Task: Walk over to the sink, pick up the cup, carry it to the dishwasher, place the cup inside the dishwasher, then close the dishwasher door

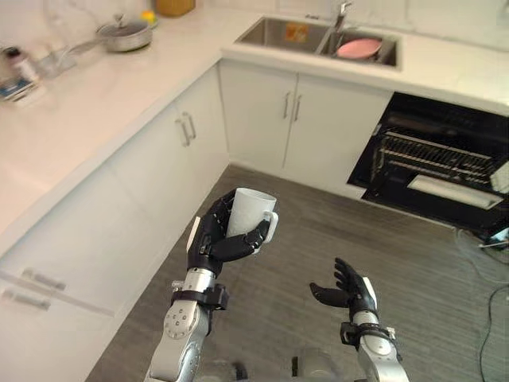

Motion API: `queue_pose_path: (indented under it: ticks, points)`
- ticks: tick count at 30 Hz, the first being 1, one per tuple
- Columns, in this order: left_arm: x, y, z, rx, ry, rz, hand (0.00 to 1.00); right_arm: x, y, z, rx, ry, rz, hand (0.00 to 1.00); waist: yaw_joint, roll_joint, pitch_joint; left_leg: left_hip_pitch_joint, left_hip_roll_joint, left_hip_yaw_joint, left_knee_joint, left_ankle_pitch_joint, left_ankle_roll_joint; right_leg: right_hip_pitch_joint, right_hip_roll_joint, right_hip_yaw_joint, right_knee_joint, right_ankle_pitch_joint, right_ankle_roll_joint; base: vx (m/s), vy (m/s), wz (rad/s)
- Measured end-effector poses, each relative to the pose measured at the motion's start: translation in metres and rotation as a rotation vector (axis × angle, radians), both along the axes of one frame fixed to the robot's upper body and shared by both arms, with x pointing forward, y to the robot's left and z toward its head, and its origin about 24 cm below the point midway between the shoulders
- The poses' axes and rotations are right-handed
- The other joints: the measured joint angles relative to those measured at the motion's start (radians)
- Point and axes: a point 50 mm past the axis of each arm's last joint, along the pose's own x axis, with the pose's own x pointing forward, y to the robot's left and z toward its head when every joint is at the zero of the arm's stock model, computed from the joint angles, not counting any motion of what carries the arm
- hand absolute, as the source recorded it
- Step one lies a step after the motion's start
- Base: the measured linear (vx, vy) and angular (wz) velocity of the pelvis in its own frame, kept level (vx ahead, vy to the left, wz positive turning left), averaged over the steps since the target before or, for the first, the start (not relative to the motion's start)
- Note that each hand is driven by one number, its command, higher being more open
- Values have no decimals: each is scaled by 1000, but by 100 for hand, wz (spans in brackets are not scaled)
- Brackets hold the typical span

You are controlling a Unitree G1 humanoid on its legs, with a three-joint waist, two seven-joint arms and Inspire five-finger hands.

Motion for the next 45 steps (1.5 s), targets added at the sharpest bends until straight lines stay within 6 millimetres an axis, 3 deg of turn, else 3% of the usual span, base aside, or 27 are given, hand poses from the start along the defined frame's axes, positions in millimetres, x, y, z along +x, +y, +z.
queue_pose_path:
  ticks: [2,4,6,7,8,10,13,15,17,19,20,21,22,24,25,26,27,28,30,33,34,35,36,37,39,43,45]
  points:
    - [1,0,2,7,-14,-7,30,5,0,4,-12,-21,10,90,-15,-2,-8,62,-2,28,-47,-19,-32,-32,12,-74,-268,80,-57,515,20,-37]
    - [1,2,-2,9,1,6,30,7,-3,7,-40,-29,17,90,-43,-4,-23,132,-4,28,-56,-56,-92,-15,45,-80,-431,364,-132,602,-19,-14]
    - [2,1,-7,-9,24,21,30,11,-10,11,-69,-37,25,90,-45,45,-23,114,57,2,80,-77,-116,-1,79,-80,-369,312,-141,641,-90,-19]
    - [3,0,-10,-32,43,47,30,12,-10,16,-72,-53,26,90,-45,60,-13,52,106,-18,299,-56,-139,51,107,-78,-376,283,-162,736,-147,-36]
    - [3,2,-13,-48,58,72,30,13,-10,21,-74,-79,26,90,-38,71,-7,-8,154,-40,503,20,-143,111,133,-67,-403,265,-170,713,-141,-49]
    - [-1,1,-16,-70,77,88,30,17,-6,43,-73,-182,15,90,-6,84,3,-126,243,-56,847,35,-144,281,185,-10,-505,252,-184,554,-62,-76]
    - [-3,1,-16,-77,71,94,30,33,0,75,-55,-366,23,90,19,83,0,-278,246,-45,869,-12,-95,403,185,93,-607,245,-185,454,55,-97]
    - [-4,4,-16,-80,72,112,30,45,5,87,-42,-431,40,90,34,76,4,-353,207,-56,681,-40,-79,452,155,173,-627,226,-172,417,188,-106]
    - [-4,4,-16,-87,71,116,30,46,3,89,-45,-437,37,90,34,68,9,-372,137,-107,420,-27,-94,487,120,218,-628,199,-160,411,266,-69]
    - [-4,4,-10,-93,46,119,30,46,0,88,-47,-434,21,90,32,77,4,-372,86,-189,151,47,-107,515,93,250,-631,161,-137,428,315,-55]
    - [-3,5,-4,-96,22,121,30,46,-4,89,-46,-435,12,90,31,88,-3,-368,77,-234,19,138,-113,530,87,273,-631,127,-113,463,370,-51]
    - [-3,6,-2,-98,10,126,30,45,-5,88,-40,-431,2,90,32,94,-8,-346,71,-234,9,241,-119,547,76,289,-629,102,-100,563,469,-54]
    - [-3,8,-1,-97,8,138,30,44,-5,87,-31,-428,-11,90,30,76,-15,-340,45,-226,33,292,-85,562,46,291,-620,74,-83,478,399,-39]
    - [-3,10,-1,-91,10,149,30,43,-4,88,-19,-434,-23,90,24,41,-18,-346,1,-193,113,223,-33,556,-7,288,-549,36,-49,445,329,-25]
    - [-3,11,-2,-86,14,147,30,42,-5,88,-14,-438,-34,90,23,40,-18,-331,-16,-174,138,180,-16,507,-18,291,-416,27,-31,408,287,-24]
    - [-3,11,-2,-81,13,145,30,43,-3,89,-9,-443,-37,90,24,36,-17,-313,-26,-162,138,167,-8,468,-23,290,-313,24,14,374,264,-40]
    - [-3,13,-2,-61,14,137,30,45,1,91,8,-453,-34,90,24,25,-15,-263,-45,-131,120,142,14,368,-48,292,-84,54,133,345,230,-49]
    - [-4,16,-5,-37,25,134,30,46,6,91,25,-457,-21,90,19,26,-15,-201,-52,-112,101,119,28,294,-57,271,74,49,123,415,257,-59]
    - [-3,18,-4,-30,22,145,30,48,17,91,44,-459,18,90,13,29,-17,-105,-44,-86,34,106,41,205,-62,186,142,19,56,332,170,-49]
    - [0,20,1,-24,-5,150,30,57,36,105,75,-524,97,90,5,31,-21,-25,-9,-26,-42,90,19,73,-70,-28,-39,-7,-26,302,46,-61]
    - [0,21,0,-21,-3,155,30,61,42,110,81,-545,124,90,5,29,-23,-4,2,1,-50,75,4,56,-68,-126,-168,22,-68,305,-16,-75]
    - [0,22,0,-19,-1,156,30,63,44,113,83,-555,133,90,4,24,-25,5,3,13,-50,66,-5,55,-56,-155,-246,56,-82,317,-31,-58]
    - [0,22,-1,-18,3,157,30,63,45,115,85,-565,137,90,4,15,-31,21,-3,21,-48,47,-22,66,-29,-151,-363,149,-93,386,-40,-37]
    - [1,18,-7,-34,29,155,30,62,39,117,58,-574,140,90,-1,51,-31,44,20,20,-14,-1,-45,100,13,-127,-408,262,-132,397,-44,-33]
    - [1,14,-13,-55,54,160,30,60,33,115,35,-566,147,90,1,86,-39,48,67,16,41,-17,-60,149,62,-110,-470,258,-137,424,-65,-44]
    - [5,11,-18,-56,73,153,30,52,27,113,32,-558,123,90,-7,98,-32,-31,157,5,396,16,-56,287,126,-67,-583,251,-155,331,-57,-46]
    - [4,12,-22,-58,89,157,30,50,27,121,65,-593,118,90,8,99,-33,-112,164,-45,537,-5,-69,342,125,0,-627,251,-157,329,64,-91]
